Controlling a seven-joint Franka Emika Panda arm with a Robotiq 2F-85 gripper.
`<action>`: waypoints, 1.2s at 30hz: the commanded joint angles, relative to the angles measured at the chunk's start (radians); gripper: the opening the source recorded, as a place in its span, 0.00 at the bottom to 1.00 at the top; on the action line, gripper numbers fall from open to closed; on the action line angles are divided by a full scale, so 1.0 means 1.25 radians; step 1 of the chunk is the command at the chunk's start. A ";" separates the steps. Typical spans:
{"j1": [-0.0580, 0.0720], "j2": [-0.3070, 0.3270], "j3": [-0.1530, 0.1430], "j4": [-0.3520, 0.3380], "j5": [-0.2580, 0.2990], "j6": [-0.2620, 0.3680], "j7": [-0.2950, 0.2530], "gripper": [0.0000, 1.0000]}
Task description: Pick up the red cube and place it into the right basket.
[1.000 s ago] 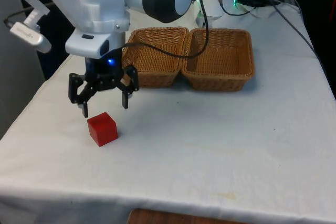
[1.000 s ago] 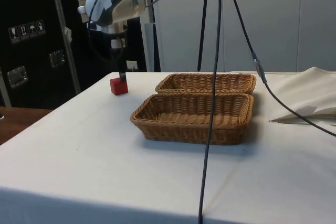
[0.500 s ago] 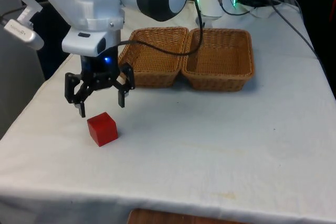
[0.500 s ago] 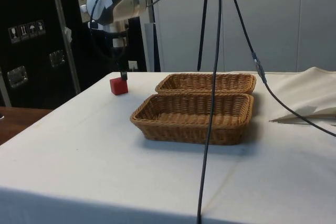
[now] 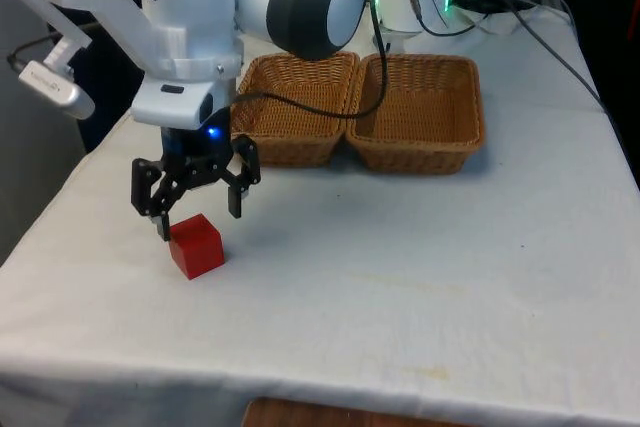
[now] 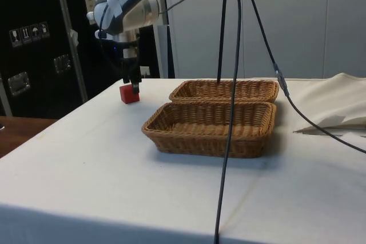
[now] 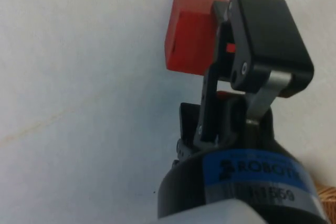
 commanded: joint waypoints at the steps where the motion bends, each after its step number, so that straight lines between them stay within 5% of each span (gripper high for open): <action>1: -0.012 0.018 0.004 0.038 -0.002 -0.011 0.004 1.00; 2: 0.000 0.002 0.000 0.002 0.001 0.001 -0.003 1.00; 3: -0.013 0.022 0.005 0.039 -0.001 -0.010 0.001 1.00; 10: -0.018 0.029 0.000 0.046 0.009 -0.014 -0.025 1.00; 11: -0.006 0.010 -0.004 0.004 0.012 0.005 -0.035 1.00; 12: -0.018 0.030 -0.001 0.047 0.010 -0.014 -0.027 1.00; 19: -0.025 0.031 -0.002 0.053 0.029 -0.022 -0.042 1.00; 20: -0.011 0.011 -0.007 0.004 0.033 0.002 -0.058 1.00; 21: -0.025 0.031 -0.002 0.053 0.031 -0.022 -0.043 1.00; 24: -0.025 0.031 -0.002 0.053 0.042 -0.022 -0.048 1.00; 27: -0.024 0.032 -0.002 0.053 0.047 -0.021 -0.050 1.00; 28: -0.012 0.011 -0.006 0.004 0.052 0.001 -0.069 1.00; 29: -0.022 0.033 -0.002 0.052 0.049 -0.020 -0.050 1.00; 35: -0.018 0.039 -0.002 0.053 0.050 -0.015 -0.050 1.00; 36: -0.008 0.018 -0.005 0.006 0.056 0.002 -0.070 1.00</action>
